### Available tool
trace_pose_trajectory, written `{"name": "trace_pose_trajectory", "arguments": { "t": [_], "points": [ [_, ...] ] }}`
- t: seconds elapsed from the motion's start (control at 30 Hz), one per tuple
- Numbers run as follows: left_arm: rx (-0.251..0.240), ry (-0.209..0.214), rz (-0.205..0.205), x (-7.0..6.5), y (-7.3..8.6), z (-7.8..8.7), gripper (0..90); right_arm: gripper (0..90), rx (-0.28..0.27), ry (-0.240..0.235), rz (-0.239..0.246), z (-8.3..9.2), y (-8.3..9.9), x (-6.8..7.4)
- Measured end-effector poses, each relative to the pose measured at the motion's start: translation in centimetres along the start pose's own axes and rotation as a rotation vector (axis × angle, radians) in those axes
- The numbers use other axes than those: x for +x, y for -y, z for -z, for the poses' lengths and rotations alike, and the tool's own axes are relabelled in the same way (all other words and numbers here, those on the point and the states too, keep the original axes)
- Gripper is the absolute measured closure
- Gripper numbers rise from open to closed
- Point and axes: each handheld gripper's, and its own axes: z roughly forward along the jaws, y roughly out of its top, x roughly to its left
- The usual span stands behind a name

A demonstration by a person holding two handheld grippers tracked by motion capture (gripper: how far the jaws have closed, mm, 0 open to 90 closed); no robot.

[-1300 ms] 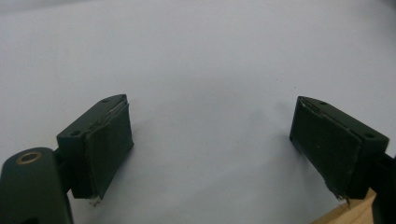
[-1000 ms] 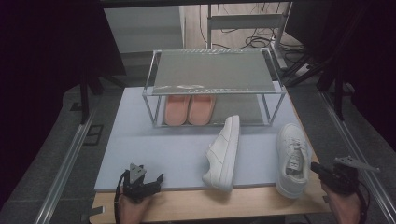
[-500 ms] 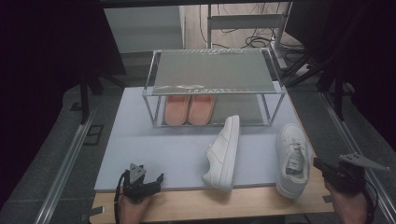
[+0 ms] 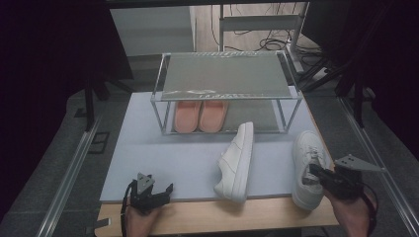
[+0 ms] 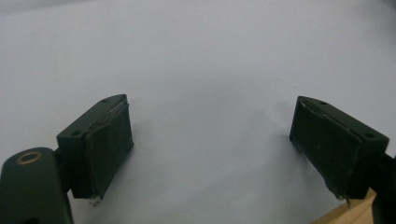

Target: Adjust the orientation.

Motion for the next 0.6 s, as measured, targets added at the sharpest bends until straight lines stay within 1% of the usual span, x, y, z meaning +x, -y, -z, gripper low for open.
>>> {"name": "trace_pose_trajectory", "arguments": {
  "t": [0.03,0.07,0.2,0.23,0.27,0.33,0.6],
  "points": [
    [0.000,0.000,0.000,0.0,0.0,0.0,12.9,88.1,0.000,0.000,0.000,0.0,0.0,0.0],
    [0.000,0.000,0.000,0.0,0.0,0.0,12.8,87.8,0.006,-0.016,0.014,-0.6,-0.2,0.7],
    [0.000,0.000,0.000,0.0,0.0,0.0,12.8,87.9,0.009,-0.043,0.041,-1.6,-0.6,2.3],
    [0.000,0.000,0.000,0.0,0.0,0.0,12.8,87.9,0.009,-0.043,0.041,-1.6,-0.6,2.3],
    [0.000,0.000,0.000,0.0,0.0,0.0,12.8,88.0,0.015,-0.059,0.054,-2.1,-0.9,3.1],
    [0.000,0.000,0.000,0.0,0.0,0.0,12.8,88.1,0.019,-0.082,0.065,-2.6,-1.1,3.7],
    [0.000,0.000,0.000,0.0,0.0,0.0,12.8,88.8,0.030,-0.128,0.096,-4.4,-1.7,5.8]
  ]
}}
